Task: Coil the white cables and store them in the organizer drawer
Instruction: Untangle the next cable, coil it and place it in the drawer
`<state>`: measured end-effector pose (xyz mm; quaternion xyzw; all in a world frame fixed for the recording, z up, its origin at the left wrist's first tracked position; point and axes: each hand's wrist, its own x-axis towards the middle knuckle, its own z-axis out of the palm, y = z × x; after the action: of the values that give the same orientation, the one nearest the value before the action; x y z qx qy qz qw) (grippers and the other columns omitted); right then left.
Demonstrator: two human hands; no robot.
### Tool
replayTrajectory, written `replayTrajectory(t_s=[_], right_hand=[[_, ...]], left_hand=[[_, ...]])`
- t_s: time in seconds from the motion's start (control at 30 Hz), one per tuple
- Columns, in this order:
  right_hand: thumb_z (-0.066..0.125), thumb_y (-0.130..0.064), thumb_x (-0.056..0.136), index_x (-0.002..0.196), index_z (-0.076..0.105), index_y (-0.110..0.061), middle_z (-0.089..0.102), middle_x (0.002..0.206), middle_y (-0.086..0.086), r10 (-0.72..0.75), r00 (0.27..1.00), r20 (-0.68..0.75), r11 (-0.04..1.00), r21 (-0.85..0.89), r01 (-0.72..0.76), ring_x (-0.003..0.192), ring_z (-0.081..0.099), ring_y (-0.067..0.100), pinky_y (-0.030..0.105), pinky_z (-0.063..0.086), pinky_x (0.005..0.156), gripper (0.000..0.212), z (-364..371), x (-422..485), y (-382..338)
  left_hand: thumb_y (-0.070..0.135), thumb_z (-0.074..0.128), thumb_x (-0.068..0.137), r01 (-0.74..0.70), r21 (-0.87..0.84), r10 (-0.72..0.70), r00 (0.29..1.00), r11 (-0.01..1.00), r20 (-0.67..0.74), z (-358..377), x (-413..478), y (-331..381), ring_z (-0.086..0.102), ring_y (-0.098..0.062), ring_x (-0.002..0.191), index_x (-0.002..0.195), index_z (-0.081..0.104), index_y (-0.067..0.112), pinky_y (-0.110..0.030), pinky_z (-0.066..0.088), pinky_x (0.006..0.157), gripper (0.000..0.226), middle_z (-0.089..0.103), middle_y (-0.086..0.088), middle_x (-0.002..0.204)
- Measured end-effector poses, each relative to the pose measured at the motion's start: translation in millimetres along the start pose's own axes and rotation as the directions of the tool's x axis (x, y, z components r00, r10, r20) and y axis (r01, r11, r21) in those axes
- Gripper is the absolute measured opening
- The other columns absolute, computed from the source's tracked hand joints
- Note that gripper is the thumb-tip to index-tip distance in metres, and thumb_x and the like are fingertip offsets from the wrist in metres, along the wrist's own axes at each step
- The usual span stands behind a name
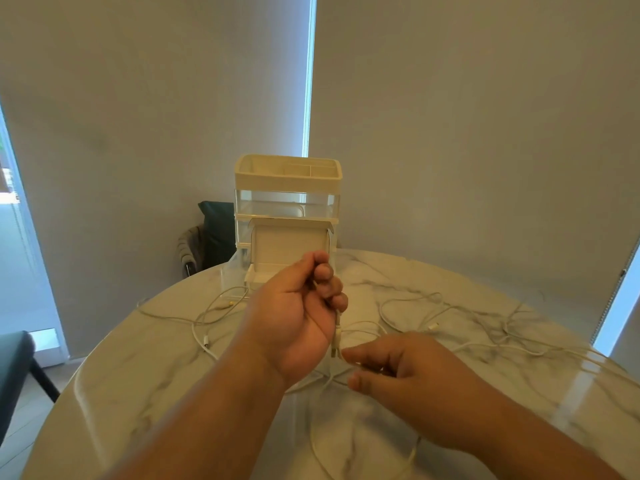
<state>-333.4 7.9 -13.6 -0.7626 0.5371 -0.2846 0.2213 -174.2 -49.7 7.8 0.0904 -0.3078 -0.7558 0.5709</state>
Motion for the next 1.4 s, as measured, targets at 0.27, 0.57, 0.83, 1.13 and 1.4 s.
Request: replayTrajectory(t_s=[0.27,0.57,0.83,1.13,1.4], right_hand=[[0.061,-0.051,0.089,0.07,0.06,-0.011,0.04,0.058,-0.007,-0.002,0.992,-0.123,0.993,0.113,0.016,0.054,0.036,0.005,0.021,0.03,0.052,0.045,10.9,3.7,1.0],[0.051,-0.048,0.094,0.064,0.044,-0.005,0.035,0.052,-0.006,0.115,0.95,-0.29,0.993,0.058,-0.102,0.049,0.032,0.006,0.028,0.027,0.051,0.053,15.6,7.8,3.4],[0.05,-0.049,0.094,0.058,0.038,-0.017,0.037,0.051,-0.006,0.106,0.95,-0.294,0.994,-0.006,-0.113,0.049,0.034,0.007,0.029,0.027,0.052,0.05,14.4,10.9,8.9],[0.053,-0.045,0.097,0.061,0.037,-0.008,0.035,0.051,-0.007,0.045,0.97,-0.241,0.999,-0.001,-0.046,0.05,0.033,0.007,0.026,0.025,0.051,0.053,20.1,8.9,3.9],[0.051,-0.05,0.095,0.062,0.037,-0.011,0.036,0.053,-0.006,0.092,0.954,-0.286,0.995,-0.007,-0.098,0.049,0.034,0.006,0.027,0.027,0.051,0.053,15.7,9.3,8.3]], left_hand=[[0.019,0.036,0.101,-0.007,-0.031,0.006,0.999,1.0,-0.044,0.9,0.4,-4.8,0.036,-0.008,0.048,0.083,0.053,0.014,-0.022,0.038,0.05,0.025,0.041,0.005,0.059],[0.017,0.042,0.103,-0.041,0.194,0.056,0.996,0.98,-0.073,9.3,-7.0,-8.2,0.072,-0.021,0.08,0.105,0.063,0.002,-0.034,0.059,0.081,0.026,0.072,-0.012,0.085],[0.016,0.043,0.103,0.004,0.191,0.031,0.983,0.982,-0.18,9.0,-7.2,-0.3,0.074,-0.023,0.095,0.112,0.062,0.003,-0.036,0.054,0.085,0.025,0.075,-0.014,0.101],[0.015,0.045,0.103,-0.032,0.201,0.086,0.96,0.979,-0.266,1.0,-1.7,-5.4,0.073,-0.021,0.097,0.114,0.062,0.006,-0.037,0.054,0.091,0.022,0.075,-0.012,0.104],[0.012,0.044,0.103,-0.059,0.255,0.126,0.959,0.965,-0.253,4.7,-1.7,-8.7,0.073,-0.023,0.099,0.111,0.063,0.006,-0.037,0.054,0.091,0.022,0.075,-0.013,0.103]])
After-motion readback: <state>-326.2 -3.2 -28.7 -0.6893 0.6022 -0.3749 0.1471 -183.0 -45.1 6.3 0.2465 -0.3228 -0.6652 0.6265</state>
